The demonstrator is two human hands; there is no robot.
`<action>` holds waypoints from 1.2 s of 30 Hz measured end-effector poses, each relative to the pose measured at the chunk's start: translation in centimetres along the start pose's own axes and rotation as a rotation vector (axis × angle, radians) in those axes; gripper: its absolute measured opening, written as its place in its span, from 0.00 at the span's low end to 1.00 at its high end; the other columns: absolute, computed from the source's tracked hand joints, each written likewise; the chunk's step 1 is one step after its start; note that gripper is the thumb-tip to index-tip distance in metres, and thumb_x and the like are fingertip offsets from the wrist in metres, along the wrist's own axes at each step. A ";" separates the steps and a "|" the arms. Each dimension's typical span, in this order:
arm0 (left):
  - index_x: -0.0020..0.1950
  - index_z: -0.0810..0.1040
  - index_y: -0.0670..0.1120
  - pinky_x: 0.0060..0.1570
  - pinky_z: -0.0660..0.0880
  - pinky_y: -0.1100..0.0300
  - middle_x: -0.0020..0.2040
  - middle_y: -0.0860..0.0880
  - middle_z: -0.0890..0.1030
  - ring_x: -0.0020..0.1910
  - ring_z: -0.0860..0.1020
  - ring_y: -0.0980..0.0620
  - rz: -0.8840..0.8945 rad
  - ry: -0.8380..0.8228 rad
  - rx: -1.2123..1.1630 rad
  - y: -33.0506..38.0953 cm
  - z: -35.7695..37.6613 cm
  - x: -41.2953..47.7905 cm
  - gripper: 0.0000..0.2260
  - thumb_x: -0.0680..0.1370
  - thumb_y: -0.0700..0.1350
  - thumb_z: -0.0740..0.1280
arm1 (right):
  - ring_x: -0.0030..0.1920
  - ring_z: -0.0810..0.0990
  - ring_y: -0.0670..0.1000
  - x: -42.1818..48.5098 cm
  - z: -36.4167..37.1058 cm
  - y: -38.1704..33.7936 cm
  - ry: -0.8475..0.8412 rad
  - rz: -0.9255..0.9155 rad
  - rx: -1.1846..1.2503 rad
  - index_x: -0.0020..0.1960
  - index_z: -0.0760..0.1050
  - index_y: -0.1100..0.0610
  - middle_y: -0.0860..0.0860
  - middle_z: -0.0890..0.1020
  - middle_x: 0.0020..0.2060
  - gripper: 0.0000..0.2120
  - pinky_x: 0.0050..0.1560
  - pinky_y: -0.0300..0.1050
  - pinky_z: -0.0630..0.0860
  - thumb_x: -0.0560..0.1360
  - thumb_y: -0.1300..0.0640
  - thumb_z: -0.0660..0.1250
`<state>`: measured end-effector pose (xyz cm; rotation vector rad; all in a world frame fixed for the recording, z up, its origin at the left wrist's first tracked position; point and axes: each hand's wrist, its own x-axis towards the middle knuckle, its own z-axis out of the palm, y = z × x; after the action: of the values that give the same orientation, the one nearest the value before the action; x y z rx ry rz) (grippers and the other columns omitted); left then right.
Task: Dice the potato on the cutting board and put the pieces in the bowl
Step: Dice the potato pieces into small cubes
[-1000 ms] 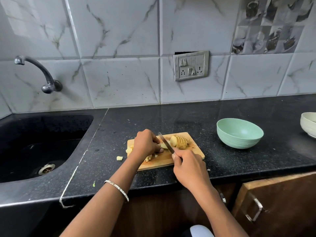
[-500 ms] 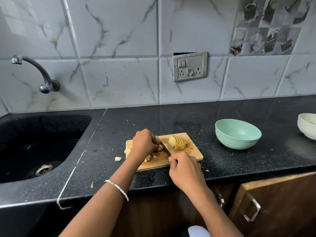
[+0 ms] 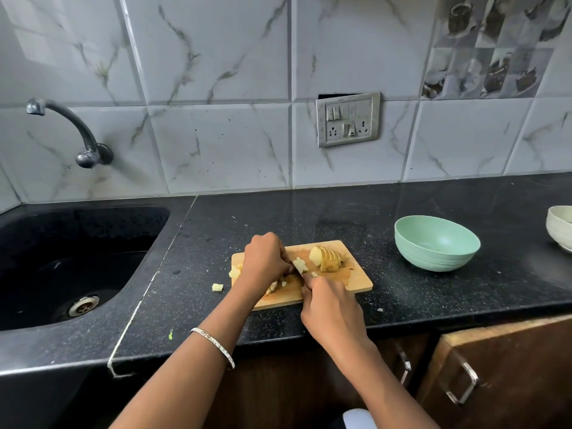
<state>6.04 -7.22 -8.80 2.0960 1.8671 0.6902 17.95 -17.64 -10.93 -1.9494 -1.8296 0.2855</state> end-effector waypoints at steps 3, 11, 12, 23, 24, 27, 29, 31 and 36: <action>0.41 0.85 0.45 0.41 0.72 0.59 0.41 0.48 0.84 0.43 0.81 0.49 0.026 0.043 0.098 0.0 0.1 -0.3 0.01 0.71 0.41 0.75 | 0.58 0.79 0.59 -0.7 -0.1 0.2 0.015 -0.026 0.006 0.71 0.72 0.48 0.53 0.81 0.57 0.16 0.44 0.47 0.69 0.83 0.52 0.60; 0.42 0.83 0.49 0.40 0.69 0.59 0.43 0.50 0.84 0.46 0.80 0.48 0.106 0.175 0.095 -0.2 -1.2 -0.5 0.09 0.70 0.37 0.67 | 0.54 0.80 0.60 0.3 -1.0 1.1 0.025 -0.045 0.160 0.66 0.77 0.45 0.52 0.83 0.51 0.14 0.42 0.49 0.73 0.83 0.48 0.60; 0.45 0.83 0.51 0.42 0.70 0.59 0.46 0.51 0.84 0.49 0.80 0.49 0.154 0.176 0.086 -0.4 -1.6 -0.5 0.11 0.69 0.37 0.67 | 0.55 0.80 0.60 0.6 -1.2 1.2 0.014 -0.039 0.152 0.67 0.77 0.44 0.52 0.83 0.53 0.14 0.44 0.50 0.74 0.83 0.48 0.60; 0.53 0.85 0.54 0.53 0.77 0.53 0.52 0.55 0.85 0.55 0.80 0.53 0.399 -0.058 0.287 -1.2 -2.6 0.3 0.08 0.75 0.45 0.73 | 0.60 0.79 0.50 1.2 -2.8 2.6 -0.079 -0.072 0.181 0.68 0.76 0.39 0.42 0.80 0.64 0.17 0.56 0.48 0.77 0.80 0.43 0.65; 0.55 0.84 0.54 0.54 0.77 0.53 0.54 0.54 0.84 0.57 0.79 0.52 0.371 -0.037 0.312 -1.5 -2.5 0.4 0.09 0.75 0.46 0.73 | 0.57 0.81 0.49 0.9 -2.9 3.1 -0.087 -0.069 0.187 0.67 0.77 0.38 0.41 0.81 0.64 0.17 0.55 0.48 0.77 0.79 0.43 0.65; 0.59 0.82 0.52 0.56 0.76 0.51 0.59 0.51 0.82 0.61 0.77 0.48 0.283 0.003 0.337 -2.5 -1.7 0.7 0.11 0.77 0.47 0.71 | 0.50 0.84 0.49 0.4 -3.2 4.6 -0.069 -0.042 0.223 0.65 0.78 0.36 0.40 0.82 0.61 0.16 0.57 0.49 0.79 0.78 0.44 0.67; 0.60 0.82 0.51 0.56 0.77 0.50 0.60 0.51 0.82 0.60 0.78 0.48 0.243 -0.012 0.302 -2.7 -1.2 0.8 0.13 0.76 0.49 0.71 | 0.50 0.84 0.50 0.4 -3.4 5.5 -0.033 -0.011 0.247 0.64 0.78 0.36 0.40 0.82 0.60 0.15 0.57 0.50 0.79 0.78 0.45 0.67; 0.58 0.83 0.51 0.54 0.78 0.49 0.56 0.51 0.83 0.56 0.80 0.49 0.210 -0.026 0.262 -2.6 -0.6 0.8 0.14 0.75 0.54 0.72 | 0.51 0.84 0.50 0.4 -3.6 6.0 -0.004 0.018 0.257 0.65 0.78 0.37 0.41 0.82 0.61 0.15 0.58 0.50 0.78 0.78 0.45 0.67; 0.48 0.84 0.53 0.52 0.72 0.51 0.45 0.54 0.84 0.50 0.79 0.50 0.134 0.055 0.294 -1.8 0.7 0.7 0.10 0.72 0.57 0.72 | 0.53 0.83 0.52 -0.1 -2.5 6.4 0.028 0.060 0.282 0.66 0.78 0.38 0.44 0.84 0.57 0.16 0.62 0.53 0.76 0.79 0.44 0.65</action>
<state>4.90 -6.17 -10.09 2.4248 1.9735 0.5335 24.77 -18.31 -11.64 -1.8039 -1.6170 0.5039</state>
